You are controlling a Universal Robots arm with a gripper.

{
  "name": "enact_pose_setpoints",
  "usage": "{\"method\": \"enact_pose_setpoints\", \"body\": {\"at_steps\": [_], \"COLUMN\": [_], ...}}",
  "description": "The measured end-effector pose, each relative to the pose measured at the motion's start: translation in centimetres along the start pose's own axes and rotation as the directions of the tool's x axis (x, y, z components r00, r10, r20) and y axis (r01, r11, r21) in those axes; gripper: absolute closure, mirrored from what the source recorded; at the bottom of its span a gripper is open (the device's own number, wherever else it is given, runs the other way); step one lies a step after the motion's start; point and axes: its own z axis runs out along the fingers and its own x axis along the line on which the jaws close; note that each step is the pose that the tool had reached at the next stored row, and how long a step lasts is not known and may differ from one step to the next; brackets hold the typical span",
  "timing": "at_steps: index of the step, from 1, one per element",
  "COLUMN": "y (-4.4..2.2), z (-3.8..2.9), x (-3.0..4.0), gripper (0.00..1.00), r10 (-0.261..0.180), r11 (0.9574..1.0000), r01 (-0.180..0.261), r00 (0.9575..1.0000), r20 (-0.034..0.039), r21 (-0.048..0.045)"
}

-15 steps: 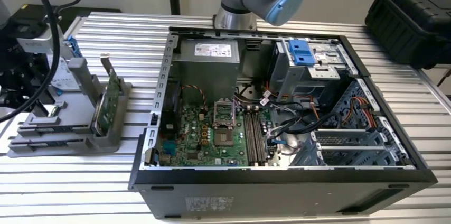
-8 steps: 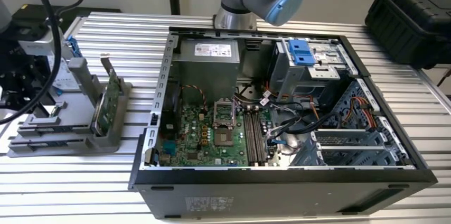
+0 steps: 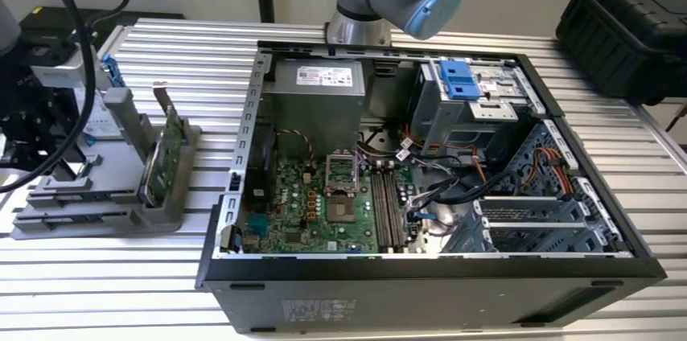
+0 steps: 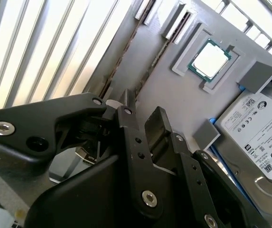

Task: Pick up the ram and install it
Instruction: 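Pick up the ram and move it above insertion slot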

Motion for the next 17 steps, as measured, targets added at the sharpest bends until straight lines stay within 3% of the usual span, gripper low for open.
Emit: {"method": "enact_pose_setpoints", "body": {"at_steps": [17], "y": [-0.01], "z": [1.18], "x": [-0.91], "gripper": [0.00], "r10": [0.000], "r11": [1.0000], "r01": [0.000], "r00": [1.0000], "r20": [-0.0002], "r21": [0.0013]}}
